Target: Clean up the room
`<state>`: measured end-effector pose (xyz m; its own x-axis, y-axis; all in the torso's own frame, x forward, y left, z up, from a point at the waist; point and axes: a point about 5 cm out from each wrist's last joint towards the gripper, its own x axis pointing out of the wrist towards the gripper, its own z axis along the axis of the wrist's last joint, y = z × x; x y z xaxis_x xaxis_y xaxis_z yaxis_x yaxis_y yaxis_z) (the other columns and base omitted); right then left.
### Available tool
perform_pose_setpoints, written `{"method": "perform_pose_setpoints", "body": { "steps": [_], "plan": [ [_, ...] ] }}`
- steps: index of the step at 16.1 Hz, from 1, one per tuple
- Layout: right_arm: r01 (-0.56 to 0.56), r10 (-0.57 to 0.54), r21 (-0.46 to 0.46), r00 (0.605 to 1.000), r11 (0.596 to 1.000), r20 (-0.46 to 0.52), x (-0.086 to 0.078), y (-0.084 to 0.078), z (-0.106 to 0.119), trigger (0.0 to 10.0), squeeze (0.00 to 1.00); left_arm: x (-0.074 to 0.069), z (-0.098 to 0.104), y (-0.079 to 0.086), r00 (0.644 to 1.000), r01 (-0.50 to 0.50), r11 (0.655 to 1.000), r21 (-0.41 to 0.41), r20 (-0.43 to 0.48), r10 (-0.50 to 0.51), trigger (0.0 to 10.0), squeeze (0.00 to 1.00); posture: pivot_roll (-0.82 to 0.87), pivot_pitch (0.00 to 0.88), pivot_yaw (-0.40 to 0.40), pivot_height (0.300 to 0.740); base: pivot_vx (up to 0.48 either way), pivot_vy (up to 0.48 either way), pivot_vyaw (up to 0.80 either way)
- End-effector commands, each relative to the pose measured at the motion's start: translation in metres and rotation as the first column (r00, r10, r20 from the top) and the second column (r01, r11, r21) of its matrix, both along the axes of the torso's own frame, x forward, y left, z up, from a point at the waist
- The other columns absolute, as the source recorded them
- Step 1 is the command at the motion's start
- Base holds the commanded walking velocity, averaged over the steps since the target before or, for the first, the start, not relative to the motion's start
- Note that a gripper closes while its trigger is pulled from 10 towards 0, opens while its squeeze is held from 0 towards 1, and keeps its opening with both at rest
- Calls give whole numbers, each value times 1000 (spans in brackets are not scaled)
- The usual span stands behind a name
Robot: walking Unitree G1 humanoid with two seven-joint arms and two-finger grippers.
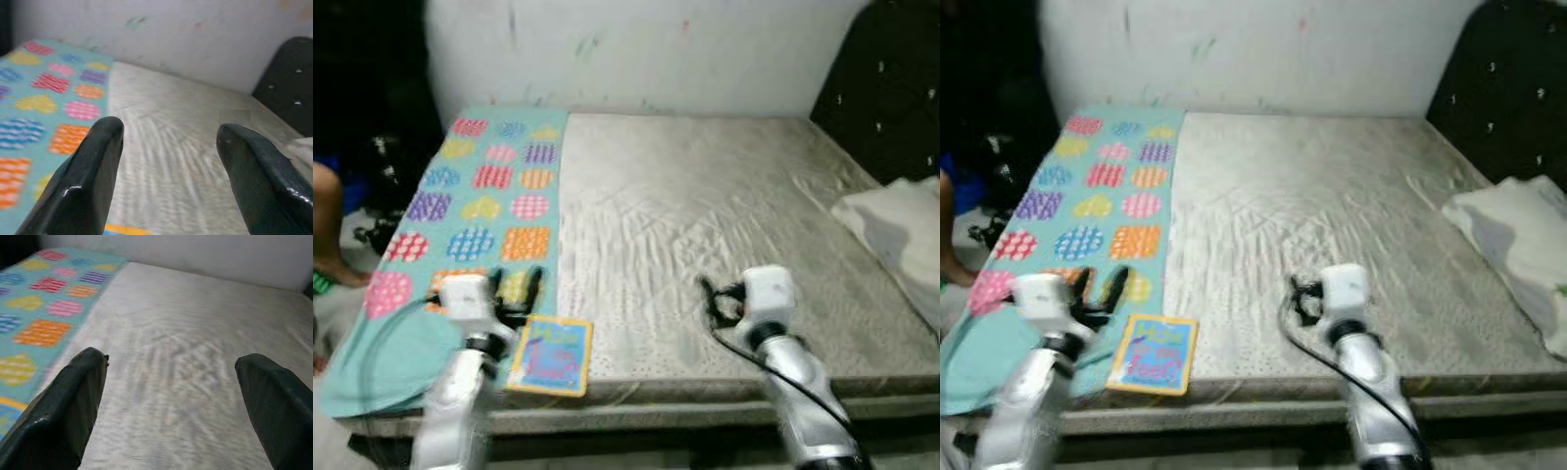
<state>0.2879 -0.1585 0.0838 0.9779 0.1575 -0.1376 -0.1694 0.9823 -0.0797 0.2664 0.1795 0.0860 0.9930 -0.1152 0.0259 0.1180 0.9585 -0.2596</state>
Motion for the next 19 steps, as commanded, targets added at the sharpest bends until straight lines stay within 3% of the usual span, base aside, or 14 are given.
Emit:
{"method": "perform_pose_setpoints", "body": {
  "steps": [1,8,14,19],
  "plan": [
    [15,-15,-17,1000,1000,18,3,-9,6,10000,0,2,1,-9,1000,23,1000,-19,6,-23,10000,0,-55,0,-35,740,0,0,0],
    [-8,8,-28,1000,1000,28,5,-7,8,10000,0,2,2,-15,998,66,996,-59,22,-65,10000,0,-62,0,-33,740,0,0,0],
    [-11,12,-28,1000,1000,26,4,-7,7,10000,0,2,2,-18,997,78,995,-69,18,-77,10000,0,-64,0,-34,740,271,0,0],
    [-11,12,-26,1000,1000,26,4,-7,7,10000,0,2,1,-19,997,71,995,-75,12,-71,10000,0,-64,0,-35,740,0,0,0]
  ]
}}
